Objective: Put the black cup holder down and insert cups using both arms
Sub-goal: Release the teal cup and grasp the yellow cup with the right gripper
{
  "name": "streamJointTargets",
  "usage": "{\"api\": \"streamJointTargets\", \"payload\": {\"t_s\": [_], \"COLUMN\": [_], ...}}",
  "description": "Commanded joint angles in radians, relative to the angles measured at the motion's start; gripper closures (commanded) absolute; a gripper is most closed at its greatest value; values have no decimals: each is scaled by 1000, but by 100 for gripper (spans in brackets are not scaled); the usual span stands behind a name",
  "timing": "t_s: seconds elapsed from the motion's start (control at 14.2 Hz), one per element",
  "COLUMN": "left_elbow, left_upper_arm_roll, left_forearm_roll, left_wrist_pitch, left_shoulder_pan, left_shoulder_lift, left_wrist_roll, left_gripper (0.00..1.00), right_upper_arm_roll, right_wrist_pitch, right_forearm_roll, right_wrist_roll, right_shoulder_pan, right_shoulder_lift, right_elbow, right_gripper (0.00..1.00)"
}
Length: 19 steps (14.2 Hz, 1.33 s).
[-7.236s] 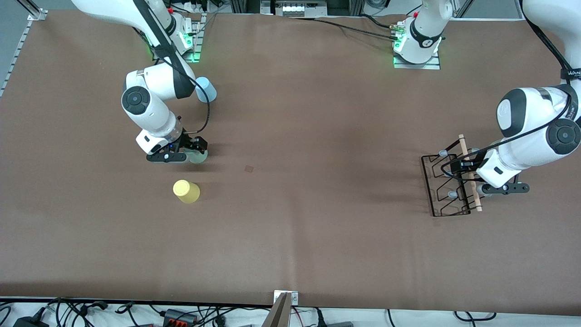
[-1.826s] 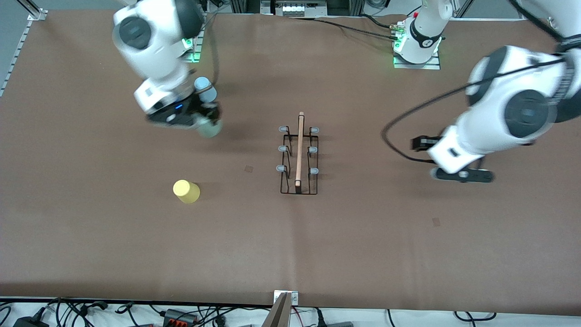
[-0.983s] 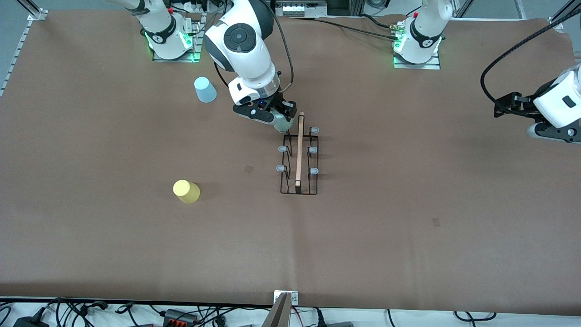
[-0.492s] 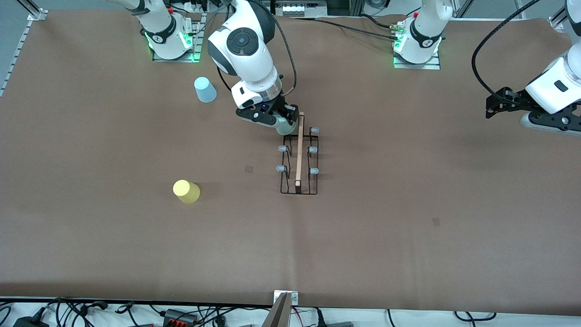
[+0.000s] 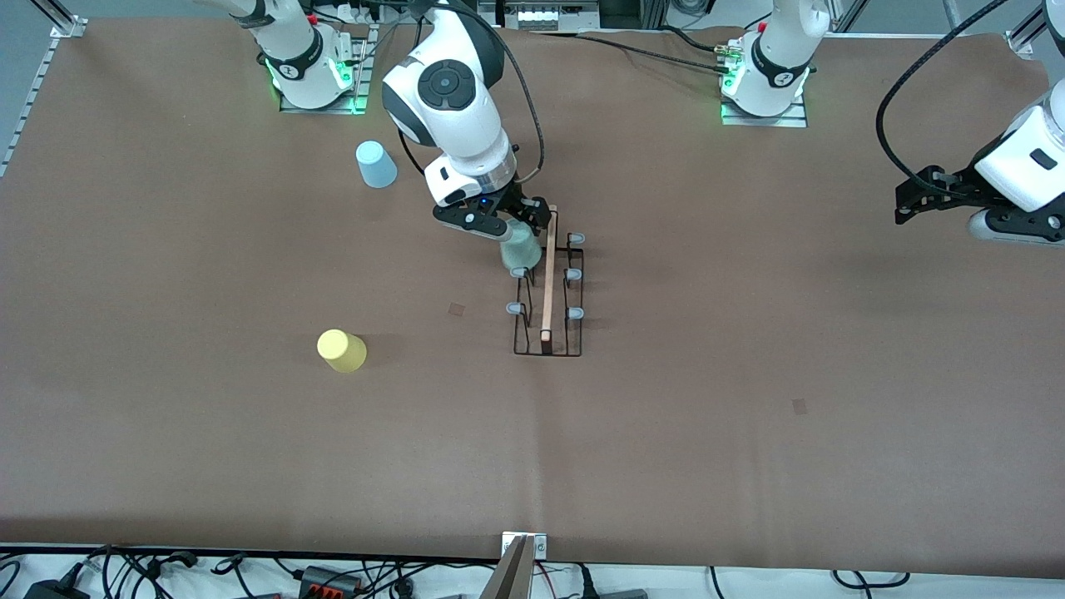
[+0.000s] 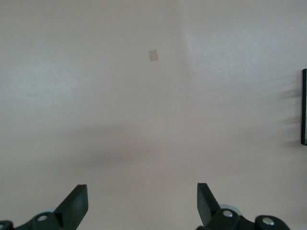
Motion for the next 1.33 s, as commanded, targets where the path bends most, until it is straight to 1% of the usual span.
{"api": "streamJointTargets", "payload": {"t_s": [0.0,0.14,0.21,0.35,0.49,0.63,0.77,0.98,1.26], "left_elbow": [34,36,34,36,59,65,71,71,71], "left_upper_arm_roll": [-2,-2,0,0,0,0,0,4,9], "left_forearm_roll": [-18,-21,-21,-12,-10,-13,-10,-12,-10], "left_wrist_pitch": [-9,-1,0,2,0,0,0,-3,-3], "left_shoulder_pan": [-2,-2,-1,1,-5,1,1,7,9], "left_shoulder_lift": [21,25,25,25,32,39,42,44,44], "left_wrist_roll": [-17,-19,-19,-22,-31,-39,-39,-40,-46], "left_gripper": [0,0,0,0,0,0,0,0,0], "right_upper_arm_roll": [-33,-68,-96,-159,-184,-194,-229,-233,-243], "right_wrist_pitch": [-49,-112,-135,-132,-82,5,85,156,193], "right_forearm_roll": [-15,-17,-15,-17,-18,-22,-61,-72,-74], "right_wrist_roll": [-120,-412,-559,-774,-934,-1011,-1032,-1033,-1033], "right_shoulder_pan": [-49,-139,-176,-225,-276,-310,-311,-311,-311], "right_shoulder_lift": [-36,-46,-44,-18,32,92,138,192,215], "right_elbow": [6,-3,-3,-12,-11,-11,-14,-14,-22], "right_gripper": [0,0,0,0,0,0,0,0,0]}}
